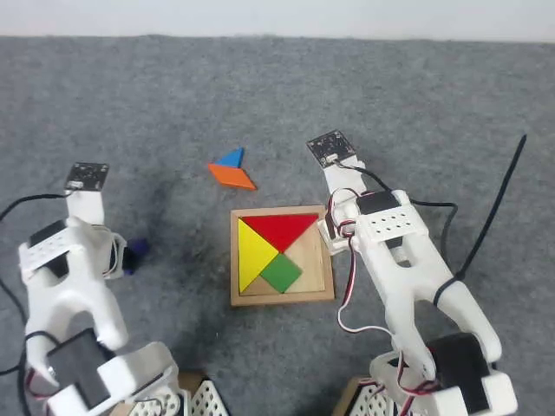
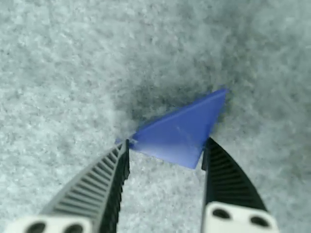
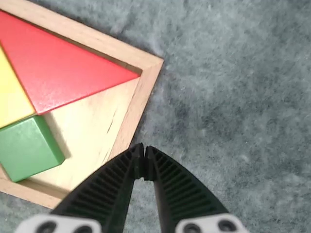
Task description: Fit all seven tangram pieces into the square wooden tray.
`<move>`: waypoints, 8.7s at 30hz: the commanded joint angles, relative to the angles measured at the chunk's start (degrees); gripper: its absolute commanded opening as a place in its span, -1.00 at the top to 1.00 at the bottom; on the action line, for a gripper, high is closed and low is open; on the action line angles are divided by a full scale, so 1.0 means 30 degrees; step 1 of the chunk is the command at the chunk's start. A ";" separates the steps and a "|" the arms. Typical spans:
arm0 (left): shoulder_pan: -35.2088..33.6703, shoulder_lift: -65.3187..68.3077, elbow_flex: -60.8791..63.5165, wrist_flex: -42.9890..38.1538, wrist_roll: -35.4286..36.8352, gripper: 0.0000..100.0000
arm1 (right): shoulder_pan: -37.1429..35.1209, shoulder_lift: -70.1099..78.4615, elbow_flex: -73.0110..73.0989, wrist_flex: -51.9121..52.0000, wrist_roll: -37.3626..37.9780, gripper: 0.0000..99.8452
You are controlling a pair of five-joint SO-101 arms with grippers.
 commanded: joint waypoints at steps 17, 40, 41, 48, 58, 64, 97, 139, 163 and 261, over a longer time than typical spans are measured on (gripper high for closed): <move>0.0498 -0.0938 -0.2183 0.6271 1.0344 0.60 | 0.0249 -0.1245 -0.0147 -0.0190 0.0176 0.98; 0.3780 0.3927 -0.6198 0.1436 1.8051 0.97 | 0.0249 -0.1158 -0.0147 -0.0190 0.0176 0.98; 0.3780 0.4425 -0.6462 0.1612 1.8051 0.97 | 0.0249 -0.1158 -0.0147 -0.0190 0.0176 0.98; 0.4777 0.5597 -0.6696 0.2432 1.6322 0.98 | 0.0278 -0.1216 -0.0117 -0.0220 0.0176 0.98; 0.6886 0.0967 -0.1011 0.2168 1.2542 0.98 | 0.0278 -0.1275 -0.0117 -0.0190 0.0176 0.98; 0.5187 -0.4190 0.2799 0.1788 1.0198 0.98 | 0.0278 -0.1275 -0.0117 -0.0190 0.0176 0.98; -0.0908 0.3341 -0.2681 0.4425 1.4740 0.51 | 0.0278 -0.1158 -0.0117 -0.0190 0.0176 0.98; 1.1282 -0.9377 -0.0747 0.7355 1.1370 0.98 | 0.1451 -0.1333 -0.0703 0.0630 0.0059 0.98; 2.3267 0.5890 -0.7663 0.3311 1.1604 0.98 | 0.6198 -0.1333 -0.2286 0.2300 -0.3223 0.98; 0.7853 -1.2630 0.4234 -0.0850 1.3773 0.97 | 0.0571 0.1099 -0.1963 0.1099 -0.1026 0.99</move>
